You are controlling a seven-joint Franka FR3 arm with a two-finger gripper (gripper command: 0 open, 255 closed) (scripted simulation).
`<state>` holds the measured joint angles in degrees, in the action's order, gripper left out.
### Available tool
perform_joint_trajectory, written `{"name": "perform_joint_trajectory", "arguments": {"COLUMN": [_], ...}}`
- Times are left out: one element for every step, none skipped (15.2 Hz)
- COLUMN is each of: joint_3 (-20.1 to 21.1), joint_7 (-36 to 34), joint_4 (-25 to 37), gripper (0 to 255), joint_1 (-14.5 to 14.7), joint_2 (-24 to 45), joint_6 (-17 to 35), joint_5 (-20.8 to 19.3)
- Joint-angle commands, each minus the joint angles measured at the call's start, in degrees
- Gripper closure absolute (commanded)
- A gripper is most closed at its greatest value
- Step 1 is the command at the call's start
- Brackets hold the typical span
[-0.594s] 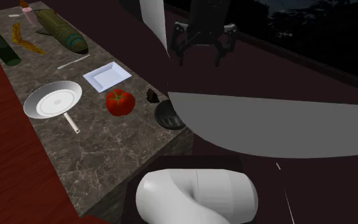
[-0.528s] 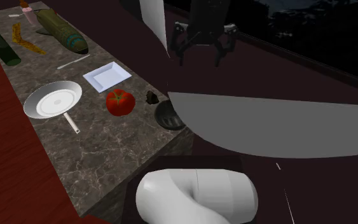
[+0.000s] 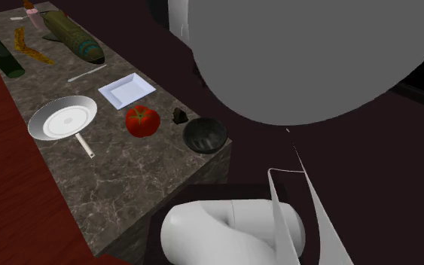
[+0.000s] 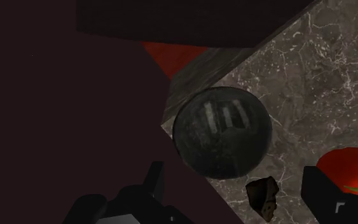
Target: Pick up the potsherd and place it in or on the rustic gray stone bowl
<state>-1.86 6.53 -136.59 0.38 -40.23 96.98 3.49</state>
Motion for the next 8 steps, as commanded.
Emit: {"name": "perform_joint_trajectory", "arguments": {"joint_3": [0.8,1.1,1.3,1.6,1.7,1.3,0.4,-0.9], "joint_7": [-0.3,-0.3,-0.3,-0.3,-0.4,-0.6,-1.1,-1.7], "joint_4": [-1.0,-1.4,-1.7,-2.0,-2.1,-2.2,-2.2,-2.2], "gripper": [0,0,0,0,0,0,0,0], "joint_1": [0.7,1.0,1.3,1.6,2.1,3.2,4.8,6.9], "joint_2": [2.8,4.3,5.8,7.4,9.1,10.8,12.6,14.4], "joint_6": [4.0,5.9,7.7,9.6,11.4,13.3,15.1,16.9], "joint_5": [0.8,1.1,1.4,1.7,1.9,1.9,1.6,1.1]}}
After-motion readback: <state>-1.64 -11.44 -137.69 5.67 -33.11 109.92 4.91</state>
